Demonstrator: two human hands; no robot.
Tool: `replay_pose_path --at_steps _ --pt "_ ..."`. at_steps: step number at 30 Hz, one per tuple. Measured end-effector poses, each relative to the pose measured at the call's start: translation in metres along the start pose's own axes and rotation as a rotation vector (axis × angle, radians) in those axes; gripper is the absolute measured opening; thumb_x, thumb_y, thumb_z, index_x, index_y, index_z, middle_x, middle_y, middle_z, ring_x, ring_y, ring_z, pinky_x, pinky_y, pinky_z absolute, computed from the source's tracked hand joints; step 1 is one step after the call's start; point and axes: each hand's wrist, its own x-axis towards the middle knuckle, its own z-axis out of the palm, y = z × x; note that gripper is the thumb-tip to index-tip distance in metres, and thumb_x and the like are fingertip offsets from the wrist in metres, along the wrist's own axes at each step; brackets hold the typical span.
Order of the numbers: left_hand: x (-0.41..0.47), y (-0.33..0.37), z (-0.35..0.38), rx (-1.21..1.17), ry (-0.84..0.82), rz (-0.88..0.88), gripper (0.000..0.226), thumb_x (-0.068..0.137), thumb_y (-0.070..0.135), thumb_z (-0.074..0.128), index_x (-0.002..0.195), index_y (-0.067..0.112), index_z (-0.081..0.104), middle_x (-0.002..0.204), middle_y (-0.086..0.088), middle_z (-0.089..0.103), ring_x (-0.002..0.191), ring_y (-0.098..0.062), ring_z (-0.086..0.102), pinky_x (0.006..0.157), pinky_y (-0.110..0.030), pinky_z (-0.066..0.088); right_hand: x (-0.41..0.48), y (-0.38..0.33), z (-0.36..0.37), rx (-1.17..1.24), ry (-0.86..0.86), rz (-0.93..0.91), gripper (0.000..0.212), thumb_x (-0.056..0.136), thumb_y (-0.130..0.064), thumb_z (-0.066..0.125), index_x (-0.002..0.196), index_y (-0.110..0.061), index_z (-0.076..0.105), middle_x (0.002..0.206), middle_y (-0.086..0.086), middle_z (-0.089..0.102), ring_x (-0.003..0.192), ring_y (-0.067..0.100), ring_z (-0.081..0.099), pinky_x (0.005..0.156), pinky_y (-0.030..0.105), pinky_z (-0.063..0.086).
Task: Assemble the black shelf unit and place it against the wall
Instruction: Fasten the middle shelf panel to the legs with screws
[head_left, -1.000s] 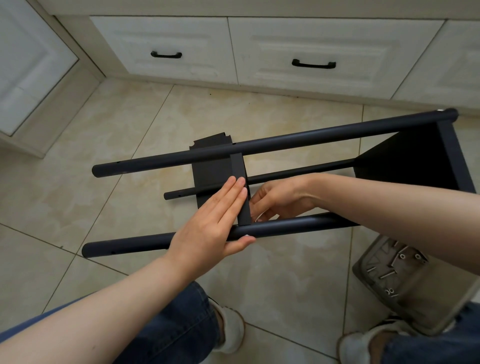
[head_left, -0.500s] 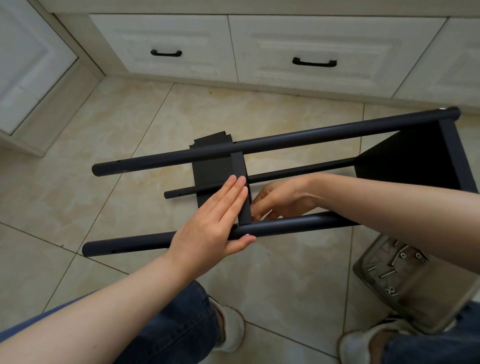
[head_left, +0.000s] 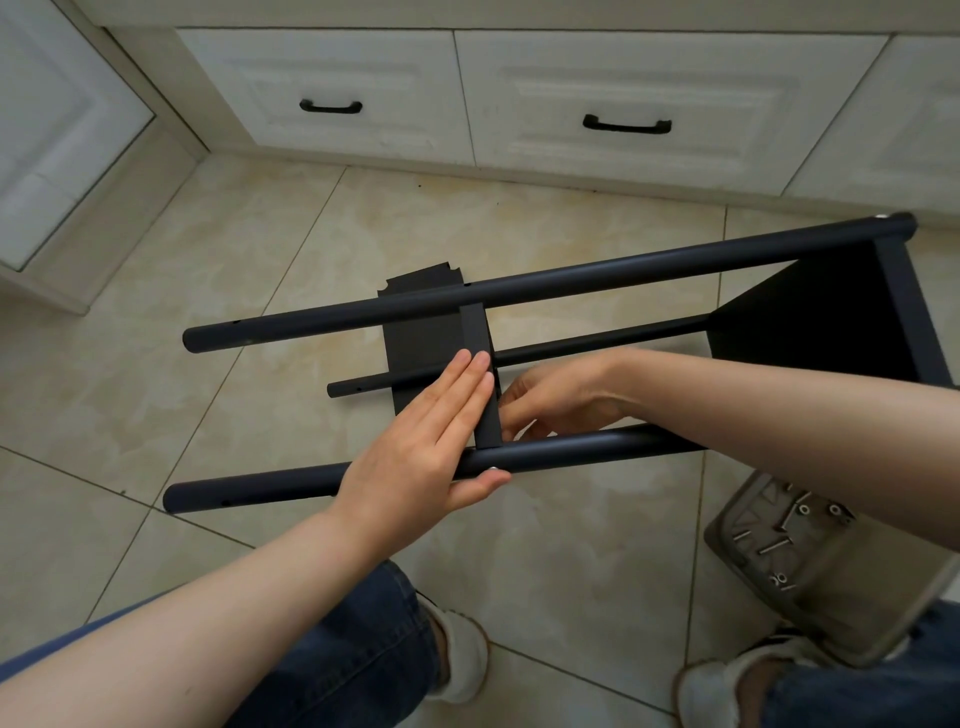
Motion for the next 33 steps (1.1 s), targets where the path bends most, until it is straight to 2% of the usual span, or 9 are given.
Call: replay_pose_path --at_steps 5,9,14,17,22,26,28,33 --pt "-0.001 -0.001 0.0 0.008 -0.005 0.001 0.077 0.098 0.05 0.051 0.149 -0.006 0.038 0.16 -0.019 0.032 0.152 -0.027 0.027 0.119 -0.042 0.035 -0.005 -0.001 -0.009 0.042 -0.034 0.012 0.033 0.097 -0.023 0.061 0.119 0.0 0.067 0.109 0.012 0.064 0.098 0.02 0.062 0.089 0.034 0.053" --pt "0.0 0.0 -0.001 0.006 -0.005 0.0 0.077 0.098 0.05 0.051 0.149 -0.006 0.038 0.16 -0.018 0.032 0.152 -0.027 0.026 0.119 -0.042 0.034 -0.002 0.003 -0.003 0.049 -0.023 0.009 0.039 0.098 -0.02 0.059 0.127 0.006 0.06 0.11 0.015 0.061 0.093 0.019 0.063 0.076 0.024 0.057" --pt "0.0 -0.001 -0.001 0.01 -0.006 0.005 0.077 0.097 0.05 0.052 0.149 -0.006 0.038 0.16 -0.018 0.032 0.152 -0.027 0.027 0.119 -0.042 0.034 -0.001 0.001 -0.006 0.062 -0.045 0.003 0.04 0.097 -0.022 0.06 0.127 0.006 0.06 0.112 0.015 0.061 0.098 0.021 0.062 0.08 0.027 0.056" --pt "0.001 0.0 -0.001 0.008 -0.002 0.003 0.077 0.098 0.05 0.051 0.148 -0.006 0.038 0.16 -0.018 0.033 0.151 -0.028 0.027 0.118 -0.042 0.036 -0.003 0.002 -0.01 0.062 -0.054 0.012 0.037 0.097 -0.023 0.06 0.124 0.002 0.063 0.11 0.013 0.061 0.093 0.017 0.063 0.079 0.025 0.056" --pt "0.0 0.0 -0.001 0.005 -0.004 0.001 0.077 0.098 0.05 0.052 0.149 -0.005 0.038 0.16 -0.018 0.033 0.152 -0.027 0.027 0.118 -0.043 0.036 0.003 0.003 -0.004 0.071 -0.048 -0.003 0.04 0.098 -0.021 0.059 0.128 0.006 0.059 0.112 0.015 0.059 0.097 0.02 0.06 0.083 0.027 0.054" --pt "0.0 0.0 -0.001 0.004 -0.009 -0.001 0.077 0.097 0.05 0.052 0.149 -0.005 0.038 0.16 -0.018 0.033 0.152 -0.027 0.027 0.118 -0.043 0.037 -0.002 0.0 -0.01 0.083 -0.08 -0.011 0.022 0.096 -0.015 0.06 0.111 -0.003 0.069 0.109 0.014 0.063 0.096 0.021 0.062 0.087 0.033 0.055" --pt "0.0 0.0 -0.001 0.003 -0.005 -0.003 0.077 0.097 0.05 0.053 0.148 -0.006 0.039 0.16 -0.018 0.033 0.152 -0.027 0.027 0.119 -0.041 0.035 -0.003 0.0 -0.012 0.059 -0.075 -0.004 0.019 0.095 -0.016 0.062 0.107 -0.005 0.071 0.105 0.012 0.065 0.094 0.02 0.063 0.09 0.036 0.054" --pt "-0.002 0.001 0.0 0.011 -0.003 -0.002 0.077 0.097 0.05 0.054 0.149 -0.004 0.038 0.16 -0.017 0.033 0.152 -0.025 0.026 0.118 -0.04 0.036 0.004 0.0 -0.007 0.03 -0.054 0.011 0.035 0.095 -0.019 0.062 0.121 0.005 0.063 0.109 0.015 0.063 0.098 0.022 0.063 0.09 0.035 0.054"
